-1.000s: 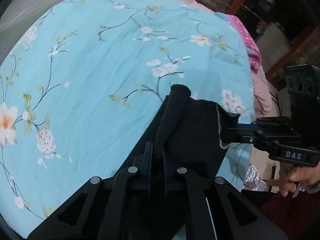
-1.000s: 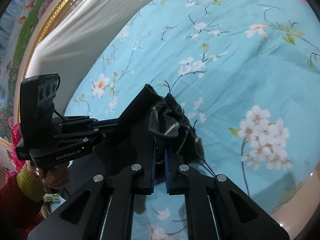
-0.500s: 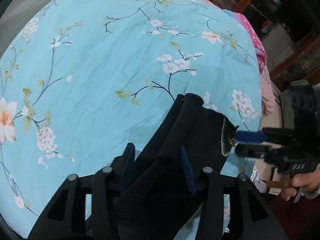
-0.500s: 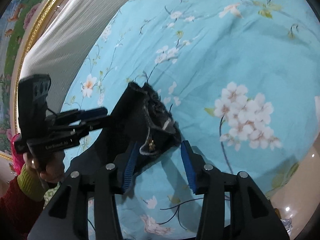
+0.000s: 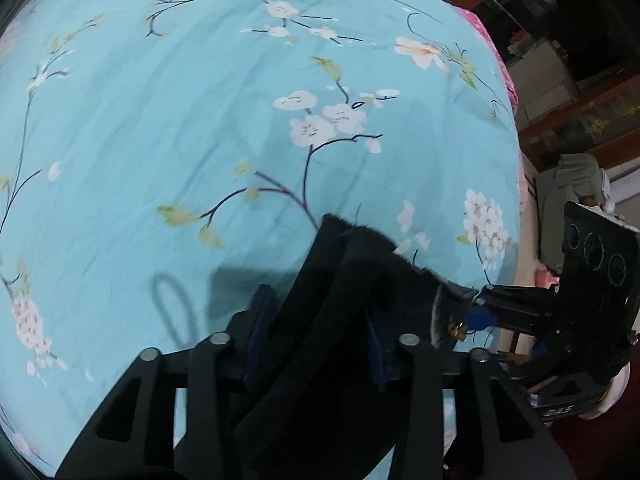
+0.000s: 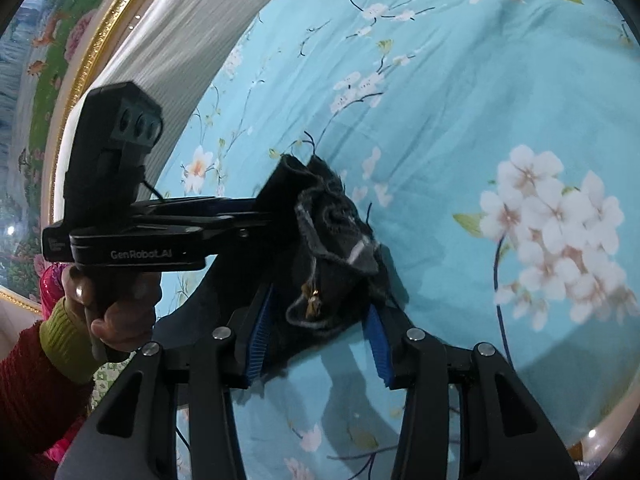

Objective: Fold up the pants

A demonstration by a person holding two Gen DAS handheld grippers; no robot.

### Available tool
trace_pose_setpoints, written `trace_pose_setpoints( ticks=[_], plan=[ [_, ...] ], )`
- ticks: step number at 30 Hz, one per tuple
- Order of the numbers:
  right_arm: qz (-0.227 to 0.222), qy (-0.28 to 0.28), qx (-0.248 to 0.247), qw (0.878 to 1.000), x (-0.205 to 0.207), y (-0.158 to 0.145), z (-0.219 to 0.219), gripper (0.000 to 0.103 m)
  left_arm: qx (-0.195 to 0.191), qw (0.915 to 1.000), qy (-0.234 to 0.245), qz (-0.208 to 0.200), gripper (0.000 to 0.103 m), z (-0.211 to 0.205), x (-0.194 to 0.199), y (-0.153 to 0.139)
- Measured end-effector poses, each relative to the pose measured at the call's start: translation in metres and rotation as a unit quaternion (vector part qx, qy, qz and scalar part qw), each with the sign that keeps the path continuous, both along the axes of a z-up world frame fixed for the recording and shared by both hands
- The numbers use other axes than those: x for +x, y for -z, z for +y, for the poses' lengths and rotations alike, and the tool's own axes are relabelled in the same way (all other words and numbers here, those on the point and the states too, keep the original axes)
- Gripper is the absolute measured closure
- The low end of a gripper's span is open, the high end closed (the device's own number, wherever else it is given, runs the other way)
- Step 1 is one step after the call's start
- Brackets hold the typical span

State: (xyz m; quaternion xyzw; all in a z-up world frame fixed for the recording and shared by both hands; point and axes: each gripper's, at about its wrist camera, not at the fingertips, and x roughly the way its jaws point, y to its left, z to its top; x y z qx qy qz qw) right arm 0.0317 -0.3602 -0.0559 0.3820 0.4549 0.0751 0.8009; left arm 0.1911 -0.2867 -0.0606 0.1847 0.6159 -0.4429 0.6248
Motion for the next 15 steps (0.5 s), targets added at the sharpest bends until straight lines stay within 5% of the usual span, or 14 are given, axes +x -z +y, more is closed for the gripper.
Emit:
trace_pose_setpoints(
  ticks=[1, 3, 9, 15],
  plan=[
    [0.000, -0.002, -0.005, 1.000, 0.001, 0.000, 0.001, 0.069, -0.008, 0.9999, 0.001, 0.006, 0.083, 0.000, 0.001, -0.001],
    [0.004, -0.006, 0.000, 1.000, 0.003, 0.001, -0.003, 0.086, -0.018, 0.9998, -0.001, 0.007, 0.090, 0.001, 0.001, -0.007],
    [-0.036, -0.040, 0.016, 0.998, 0.008, -0.029, -0.001, 0.088, -0.055, 0.9982, -0.015, -0.018, 0.093, 0.024, -0.003, -0.044],
    [-0.102, -0.116, 0.056, 0.986, 0.021, -0.080, 0.025, 0.088, -0.116, 0.9894, -0.083, -0.028, 0.093, 0.088, -0.004, -0.096]
  ],
)
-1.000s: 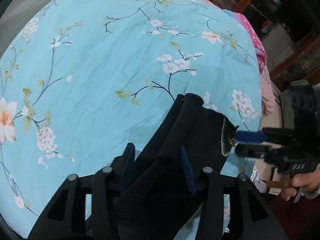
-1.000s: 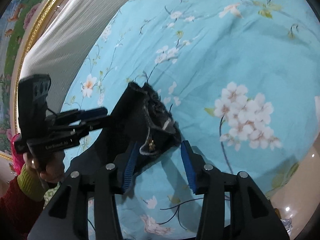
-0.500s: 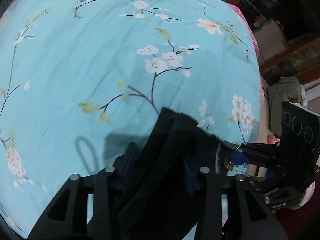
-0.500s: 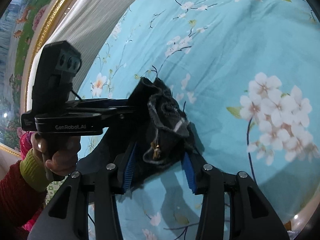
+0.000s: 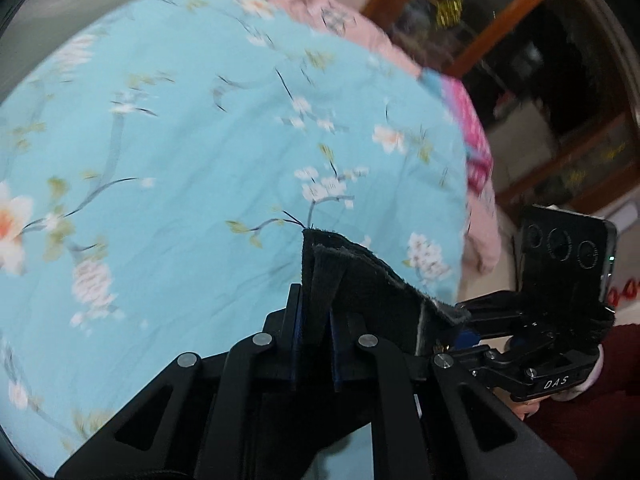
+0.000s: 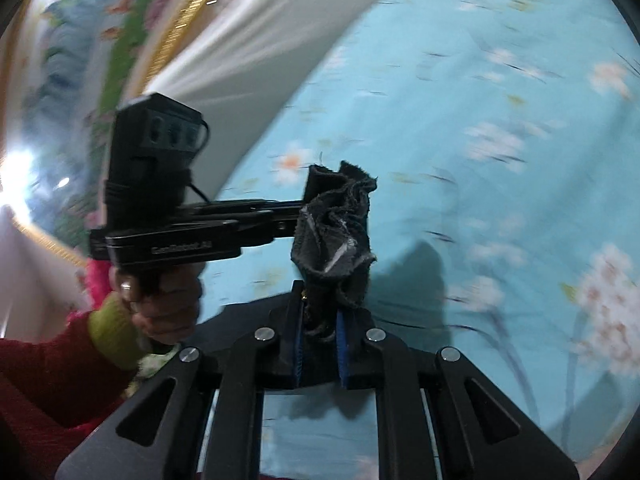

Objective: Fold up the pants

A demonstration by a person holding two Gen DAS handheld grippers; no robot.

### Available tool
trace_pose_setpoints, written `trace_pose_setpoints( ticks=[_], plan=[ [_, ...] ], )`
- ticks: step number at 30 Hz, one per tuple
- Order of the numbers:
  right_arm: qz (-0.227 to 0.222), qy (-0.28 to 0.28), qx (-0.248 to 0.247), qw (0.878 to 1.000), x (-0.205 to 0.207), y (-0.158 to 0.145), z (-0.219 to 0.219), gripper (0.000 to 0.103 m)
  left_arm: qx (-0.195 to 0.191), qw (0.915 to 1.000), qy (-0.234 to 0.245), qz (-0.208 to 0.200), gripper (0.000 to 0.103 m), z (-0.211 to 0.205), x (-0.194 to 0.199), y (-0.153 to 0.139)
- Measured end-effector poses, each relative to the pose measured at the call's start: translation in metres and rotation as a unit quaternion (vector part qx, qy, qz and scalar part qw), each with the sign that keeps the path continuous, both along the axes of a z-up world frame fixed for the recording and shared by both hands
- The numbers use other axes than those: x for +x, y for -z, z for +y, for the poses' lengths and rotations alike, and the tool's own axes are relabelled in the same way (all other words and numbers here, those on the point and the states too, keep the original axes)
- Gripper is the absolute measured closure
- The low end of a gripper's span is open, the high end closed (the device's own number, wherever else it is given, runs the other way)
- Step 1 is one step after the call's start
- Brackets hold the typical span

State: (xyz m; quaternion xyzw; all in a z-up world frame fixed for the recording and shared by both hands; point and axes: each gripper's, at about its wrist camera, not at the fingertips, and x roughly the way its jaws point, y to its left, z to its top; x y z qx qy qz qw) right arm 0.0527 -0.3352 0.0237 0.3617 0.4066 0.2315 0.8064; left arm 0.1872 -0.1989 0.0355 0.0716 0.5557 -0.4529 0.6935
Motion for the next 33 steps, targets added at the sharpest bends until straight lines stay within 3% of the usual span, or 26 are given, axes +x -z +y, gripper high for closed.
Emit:
trace_pose_setpoints(
  ticks=[6, 11, 18, 24, 33],
  plan=[
    [-0.038, -0.084, 0.014, 0.996, 0.016, -0.035, 0.050, 0.088, -0.033, 0.9969, -0.070, -0.017, 0.093, 0.067, -0.013, -0.036],
    [-0.047, -0.148, 0.004, 0.988, 0.027, -0.044, 0.097, 0.088, -0.035, 0.9922, -0.116, -0.030, 0.094, 0.117, -0.025, -0.044],
    [-0.044, -0.228, -0.019, 0.972, 0.030, -0.033, 0.147, 0.088, -0.034, 0.9805, -0.193, -0.016, 0.095, 0.185, -0.047, -0.025],
    [-0.030, -0.294, -0.053, 0.954, 0.028, -0.006, 0.193, 0.088, -0.012, 0.9647, -0.263, 0.003, 0.100, 0.226, -0.062, 0.010],
    [-0.014, -0.357, -0.101, 0.928, 0.027, 0.020, 0.239, 0.088, -0.003, 0.9430, -0.331, 0.035, 0.100, 0.259, -0.081, 0.048]
  ],
)
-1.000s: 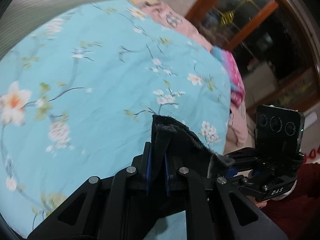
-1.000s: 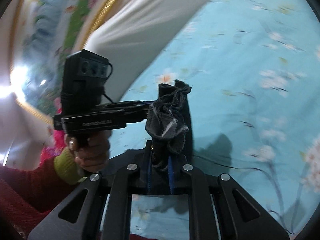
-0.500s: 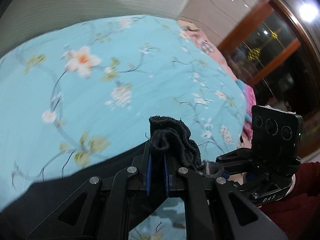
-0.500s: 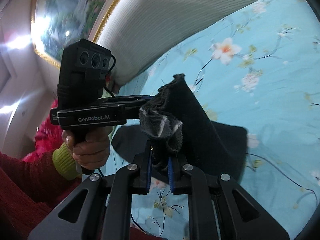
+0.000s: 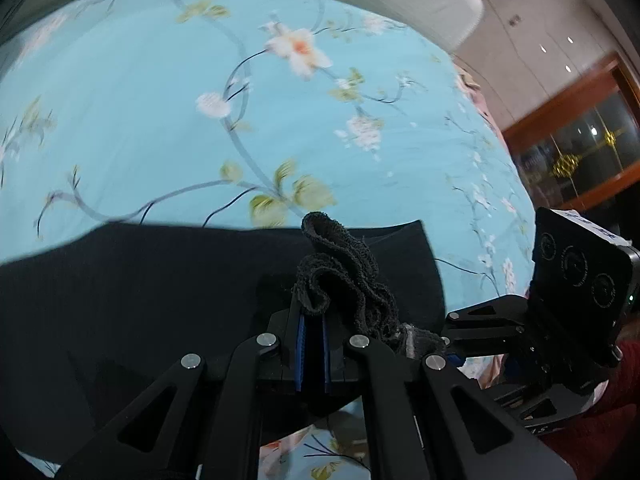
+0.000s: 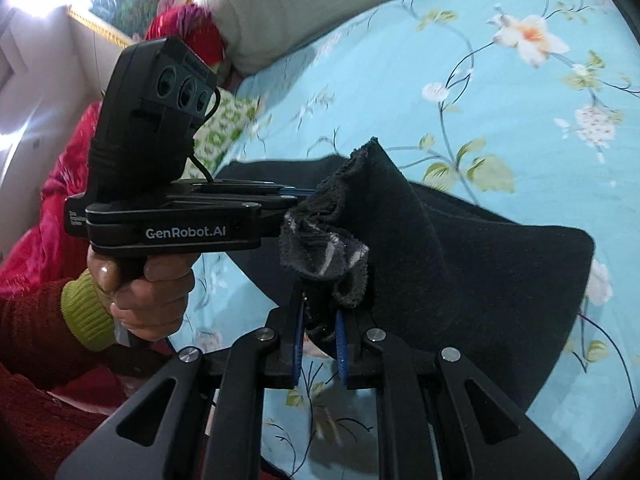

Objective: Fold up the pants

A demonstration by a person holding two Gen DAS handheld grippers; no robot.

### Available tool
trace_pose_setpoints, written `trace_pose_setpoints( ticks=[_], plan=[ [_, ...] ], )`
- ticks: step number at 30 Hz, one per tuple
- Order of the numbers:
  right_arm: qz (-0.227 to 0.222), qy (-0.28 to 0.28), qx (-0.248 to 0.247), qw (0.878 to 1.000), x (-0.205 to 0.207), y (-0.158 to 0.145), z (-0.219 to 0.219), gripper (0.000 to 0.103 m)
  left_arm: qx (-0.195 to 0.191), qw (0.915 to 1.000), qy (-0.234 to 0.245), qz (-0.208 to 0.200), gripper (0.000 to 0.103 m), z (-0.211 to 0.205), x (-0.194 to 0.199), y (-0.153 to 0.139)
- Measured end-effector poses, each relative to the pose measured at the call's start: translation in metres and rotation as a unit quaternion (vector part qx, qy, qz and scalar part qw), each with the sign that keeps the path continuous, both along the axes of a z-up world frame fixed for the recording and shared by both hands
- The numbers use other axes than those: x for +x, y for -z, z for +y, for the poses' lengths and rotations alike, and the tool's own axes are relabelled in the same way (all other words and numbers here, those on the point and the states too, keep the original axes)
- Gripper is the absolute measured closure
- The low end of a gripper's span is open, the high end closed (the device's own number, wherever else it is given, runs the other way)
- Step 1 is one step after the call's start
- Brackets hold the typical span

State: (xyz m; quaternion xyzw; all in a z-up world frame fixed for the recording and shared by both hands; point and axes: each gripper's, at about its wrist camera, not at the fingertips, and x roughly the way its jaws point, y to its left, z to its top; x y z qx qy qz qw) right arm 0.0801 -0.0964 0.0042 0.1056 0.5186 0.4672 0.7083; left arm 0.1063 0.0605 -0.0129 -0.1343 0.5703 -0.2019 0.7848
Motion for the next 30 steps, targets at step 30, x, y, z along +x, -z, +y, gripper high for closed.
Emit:
trace_pose_setpoints(
  ticks=[30],
  plan=[
    [0.021, -0.067, -0.039, 0.997, 0.007, 0.000, 0.065, 0.054, 0.005, 0.9816, -0.188, 0.034, 0.090, 0.087, -0.053, 0.017]
  ],
)
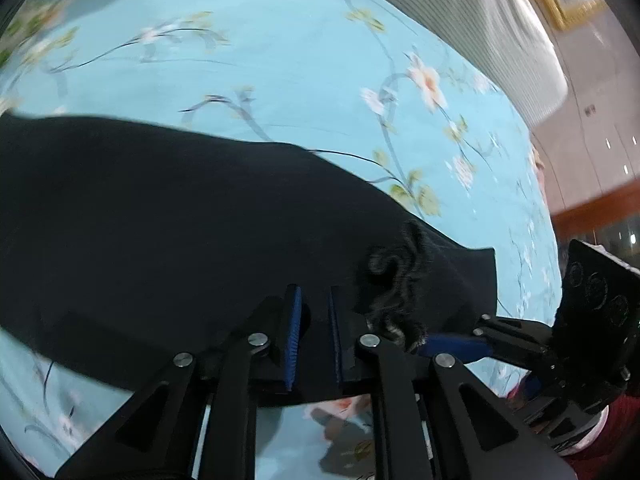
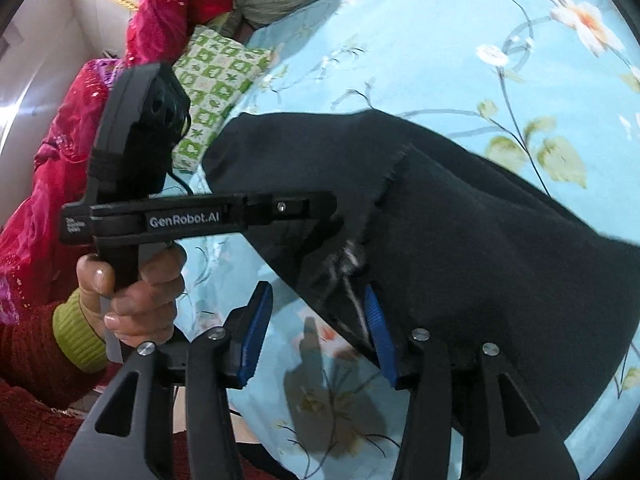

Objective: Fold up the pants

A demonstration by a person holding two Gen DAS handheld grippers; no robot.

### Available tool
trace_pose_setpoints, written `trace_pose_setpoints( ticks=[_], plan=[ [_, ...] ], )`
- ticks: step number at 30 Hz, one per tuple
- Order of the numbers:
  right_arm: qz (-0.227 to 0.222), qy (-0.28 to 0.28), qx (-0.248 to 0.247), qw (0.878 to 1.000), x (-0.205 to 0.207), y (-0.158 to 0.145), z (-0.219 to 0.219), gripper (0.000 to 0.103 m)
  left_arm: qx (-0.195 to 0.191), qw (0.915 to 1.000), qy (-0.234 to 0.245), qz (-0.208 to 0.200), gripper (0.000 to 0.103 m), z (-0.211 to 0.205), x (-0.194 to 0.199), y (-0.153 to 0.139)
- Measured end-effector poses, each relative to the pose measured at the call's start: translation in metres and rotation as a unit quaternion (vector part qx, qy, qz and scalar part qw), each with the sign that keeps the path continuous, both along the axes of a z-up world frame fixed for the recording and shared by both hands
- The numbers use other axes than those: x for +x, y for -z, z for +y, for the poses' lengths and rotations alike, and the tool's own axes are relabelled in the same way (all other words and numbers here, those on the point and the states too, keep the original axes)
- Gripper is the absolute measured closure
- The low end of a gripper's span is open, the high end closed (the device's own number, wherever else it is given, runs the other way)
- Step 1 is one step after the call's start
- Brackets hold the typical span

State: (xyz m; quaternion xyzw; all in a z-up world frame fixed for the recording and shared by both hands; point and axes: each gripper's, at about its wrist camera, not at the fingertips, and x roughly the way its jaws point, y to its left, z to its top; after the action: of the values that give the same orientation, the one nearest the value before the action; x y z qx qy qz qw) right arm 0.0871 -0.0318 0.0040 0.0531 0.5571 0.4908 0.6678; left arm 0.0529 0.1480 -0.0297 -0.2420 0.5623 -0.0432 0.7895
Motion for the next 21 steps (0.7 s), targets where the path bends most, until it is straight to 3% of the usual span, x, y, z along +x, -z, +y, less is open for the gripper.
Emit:
trace_pose_setpoints(
  ticks=[3, 5, 12, 21],
  plan=[
    [-0.006, -0.009, 0.004, 1.000, 0.005, -0.009, 0.014, 0.054, -0.001, 0.9993, -0.036, 0.004, 0.084, 0.015, -0.012, -0.001],
    [-0.011, -0.013, 0.006, 1.000, 0.007, -0.012, 0.019, 0.054, -0.003, 0.9980, -0.063, 0.007, 0.074, 0.027, -0.022, -0.001],
    [-0.025, -0.030, 0.008, 0.999, 0.017, -0.026, 0.053, 0.054, -0.003, 0.9902, -0.139, 0.010, 0.072, 0.068, -0.055, -0.002],
    [-0.025, -0.065, -0.005, 0.998, 0.021, -0.020, 0.090, 0.054, -0.005, 0.9724, -0.233, 0.013, 0.063, 0.119, -0.089, -0.003]
  ],
)
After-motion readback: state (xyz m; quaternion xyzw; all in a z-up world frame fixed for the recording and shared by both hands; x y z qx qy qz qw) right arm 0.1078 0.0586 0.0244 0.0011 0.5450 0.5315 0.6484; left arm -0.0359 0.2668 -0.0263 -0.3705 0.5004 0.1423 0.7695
